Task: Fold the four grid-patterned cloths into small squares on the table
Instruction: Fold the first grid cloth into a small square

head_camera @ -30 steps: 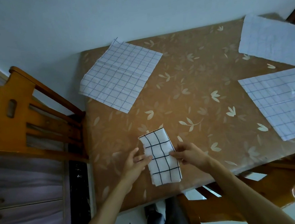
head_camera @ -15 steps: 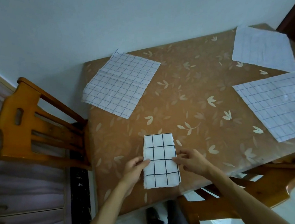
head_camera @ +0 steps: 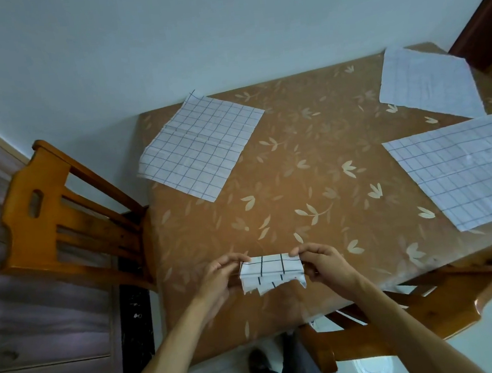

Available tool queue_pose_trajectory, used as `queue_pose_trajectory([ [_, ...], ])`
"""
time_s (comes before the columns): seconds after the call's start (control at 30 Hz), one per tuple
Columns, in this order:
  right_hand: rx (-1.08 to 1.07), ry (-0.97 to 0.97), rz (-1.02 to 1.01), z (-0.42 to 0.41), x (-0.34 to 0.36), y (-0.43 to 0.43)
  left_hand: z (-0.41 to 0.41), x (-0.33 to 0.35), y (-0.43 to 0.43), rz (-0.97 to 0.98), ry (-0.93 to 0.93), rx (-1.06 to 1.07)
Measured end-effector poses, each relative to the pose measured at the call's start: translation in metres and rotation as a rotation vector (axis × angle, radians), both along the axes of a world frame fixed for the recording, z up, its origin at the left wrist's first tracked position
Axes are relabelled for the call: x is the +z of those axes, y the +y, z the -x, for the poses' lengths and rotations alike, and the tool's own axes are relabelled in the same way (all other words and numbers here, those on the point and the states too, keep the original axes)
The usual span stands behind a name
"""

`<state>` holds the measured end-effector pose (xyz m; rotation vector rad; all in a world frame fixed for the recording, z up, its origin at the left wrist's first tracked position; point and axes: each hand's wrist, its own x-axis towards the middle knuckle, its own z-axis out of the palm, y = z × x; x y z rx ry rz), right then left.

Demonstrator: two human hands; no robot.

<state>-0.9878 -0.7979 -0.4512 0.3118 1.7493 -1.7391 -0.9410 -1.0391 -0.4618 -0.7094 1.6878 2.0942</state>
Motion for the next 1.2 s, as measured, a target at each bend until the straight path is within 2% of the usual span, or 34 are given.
queue_pose_trajectory([
  [0.2,0.064,-0.023,-0.099,-0.002,-0.009,-0.005,-0.004,-0.006,-0.006,0.167,0.071,-0.069],
  [0.4,0.063,-0.046,-0.060,-0.003,-0.012,-0.009,-0.009,-0.020,-0.012,0.287,0.113,-0.124],
  [0.53,0.087,-0.041,-0.049,-0.002,-0.009,-0.010,-0.011,-0.023,-0.010,0.342,0.114,-0.104],
  [0.9,0.180,0.081,-0.188,0.003,-0.013,-0.009,-0.003,-0.023,-0.009,0.408,0.124,-0.129],
  [1.0,0.212,0.158,-0.234,0.003,-0.013,-0.008,-0.003,-0.029,-0.011,0.408,0.104,-0.139],
  [1.2,0.267,0.475,-0.359,0.002,-0.026,-0.005,-0.002,-0.038,-0.009,0.365,0.089,-0.149],
])
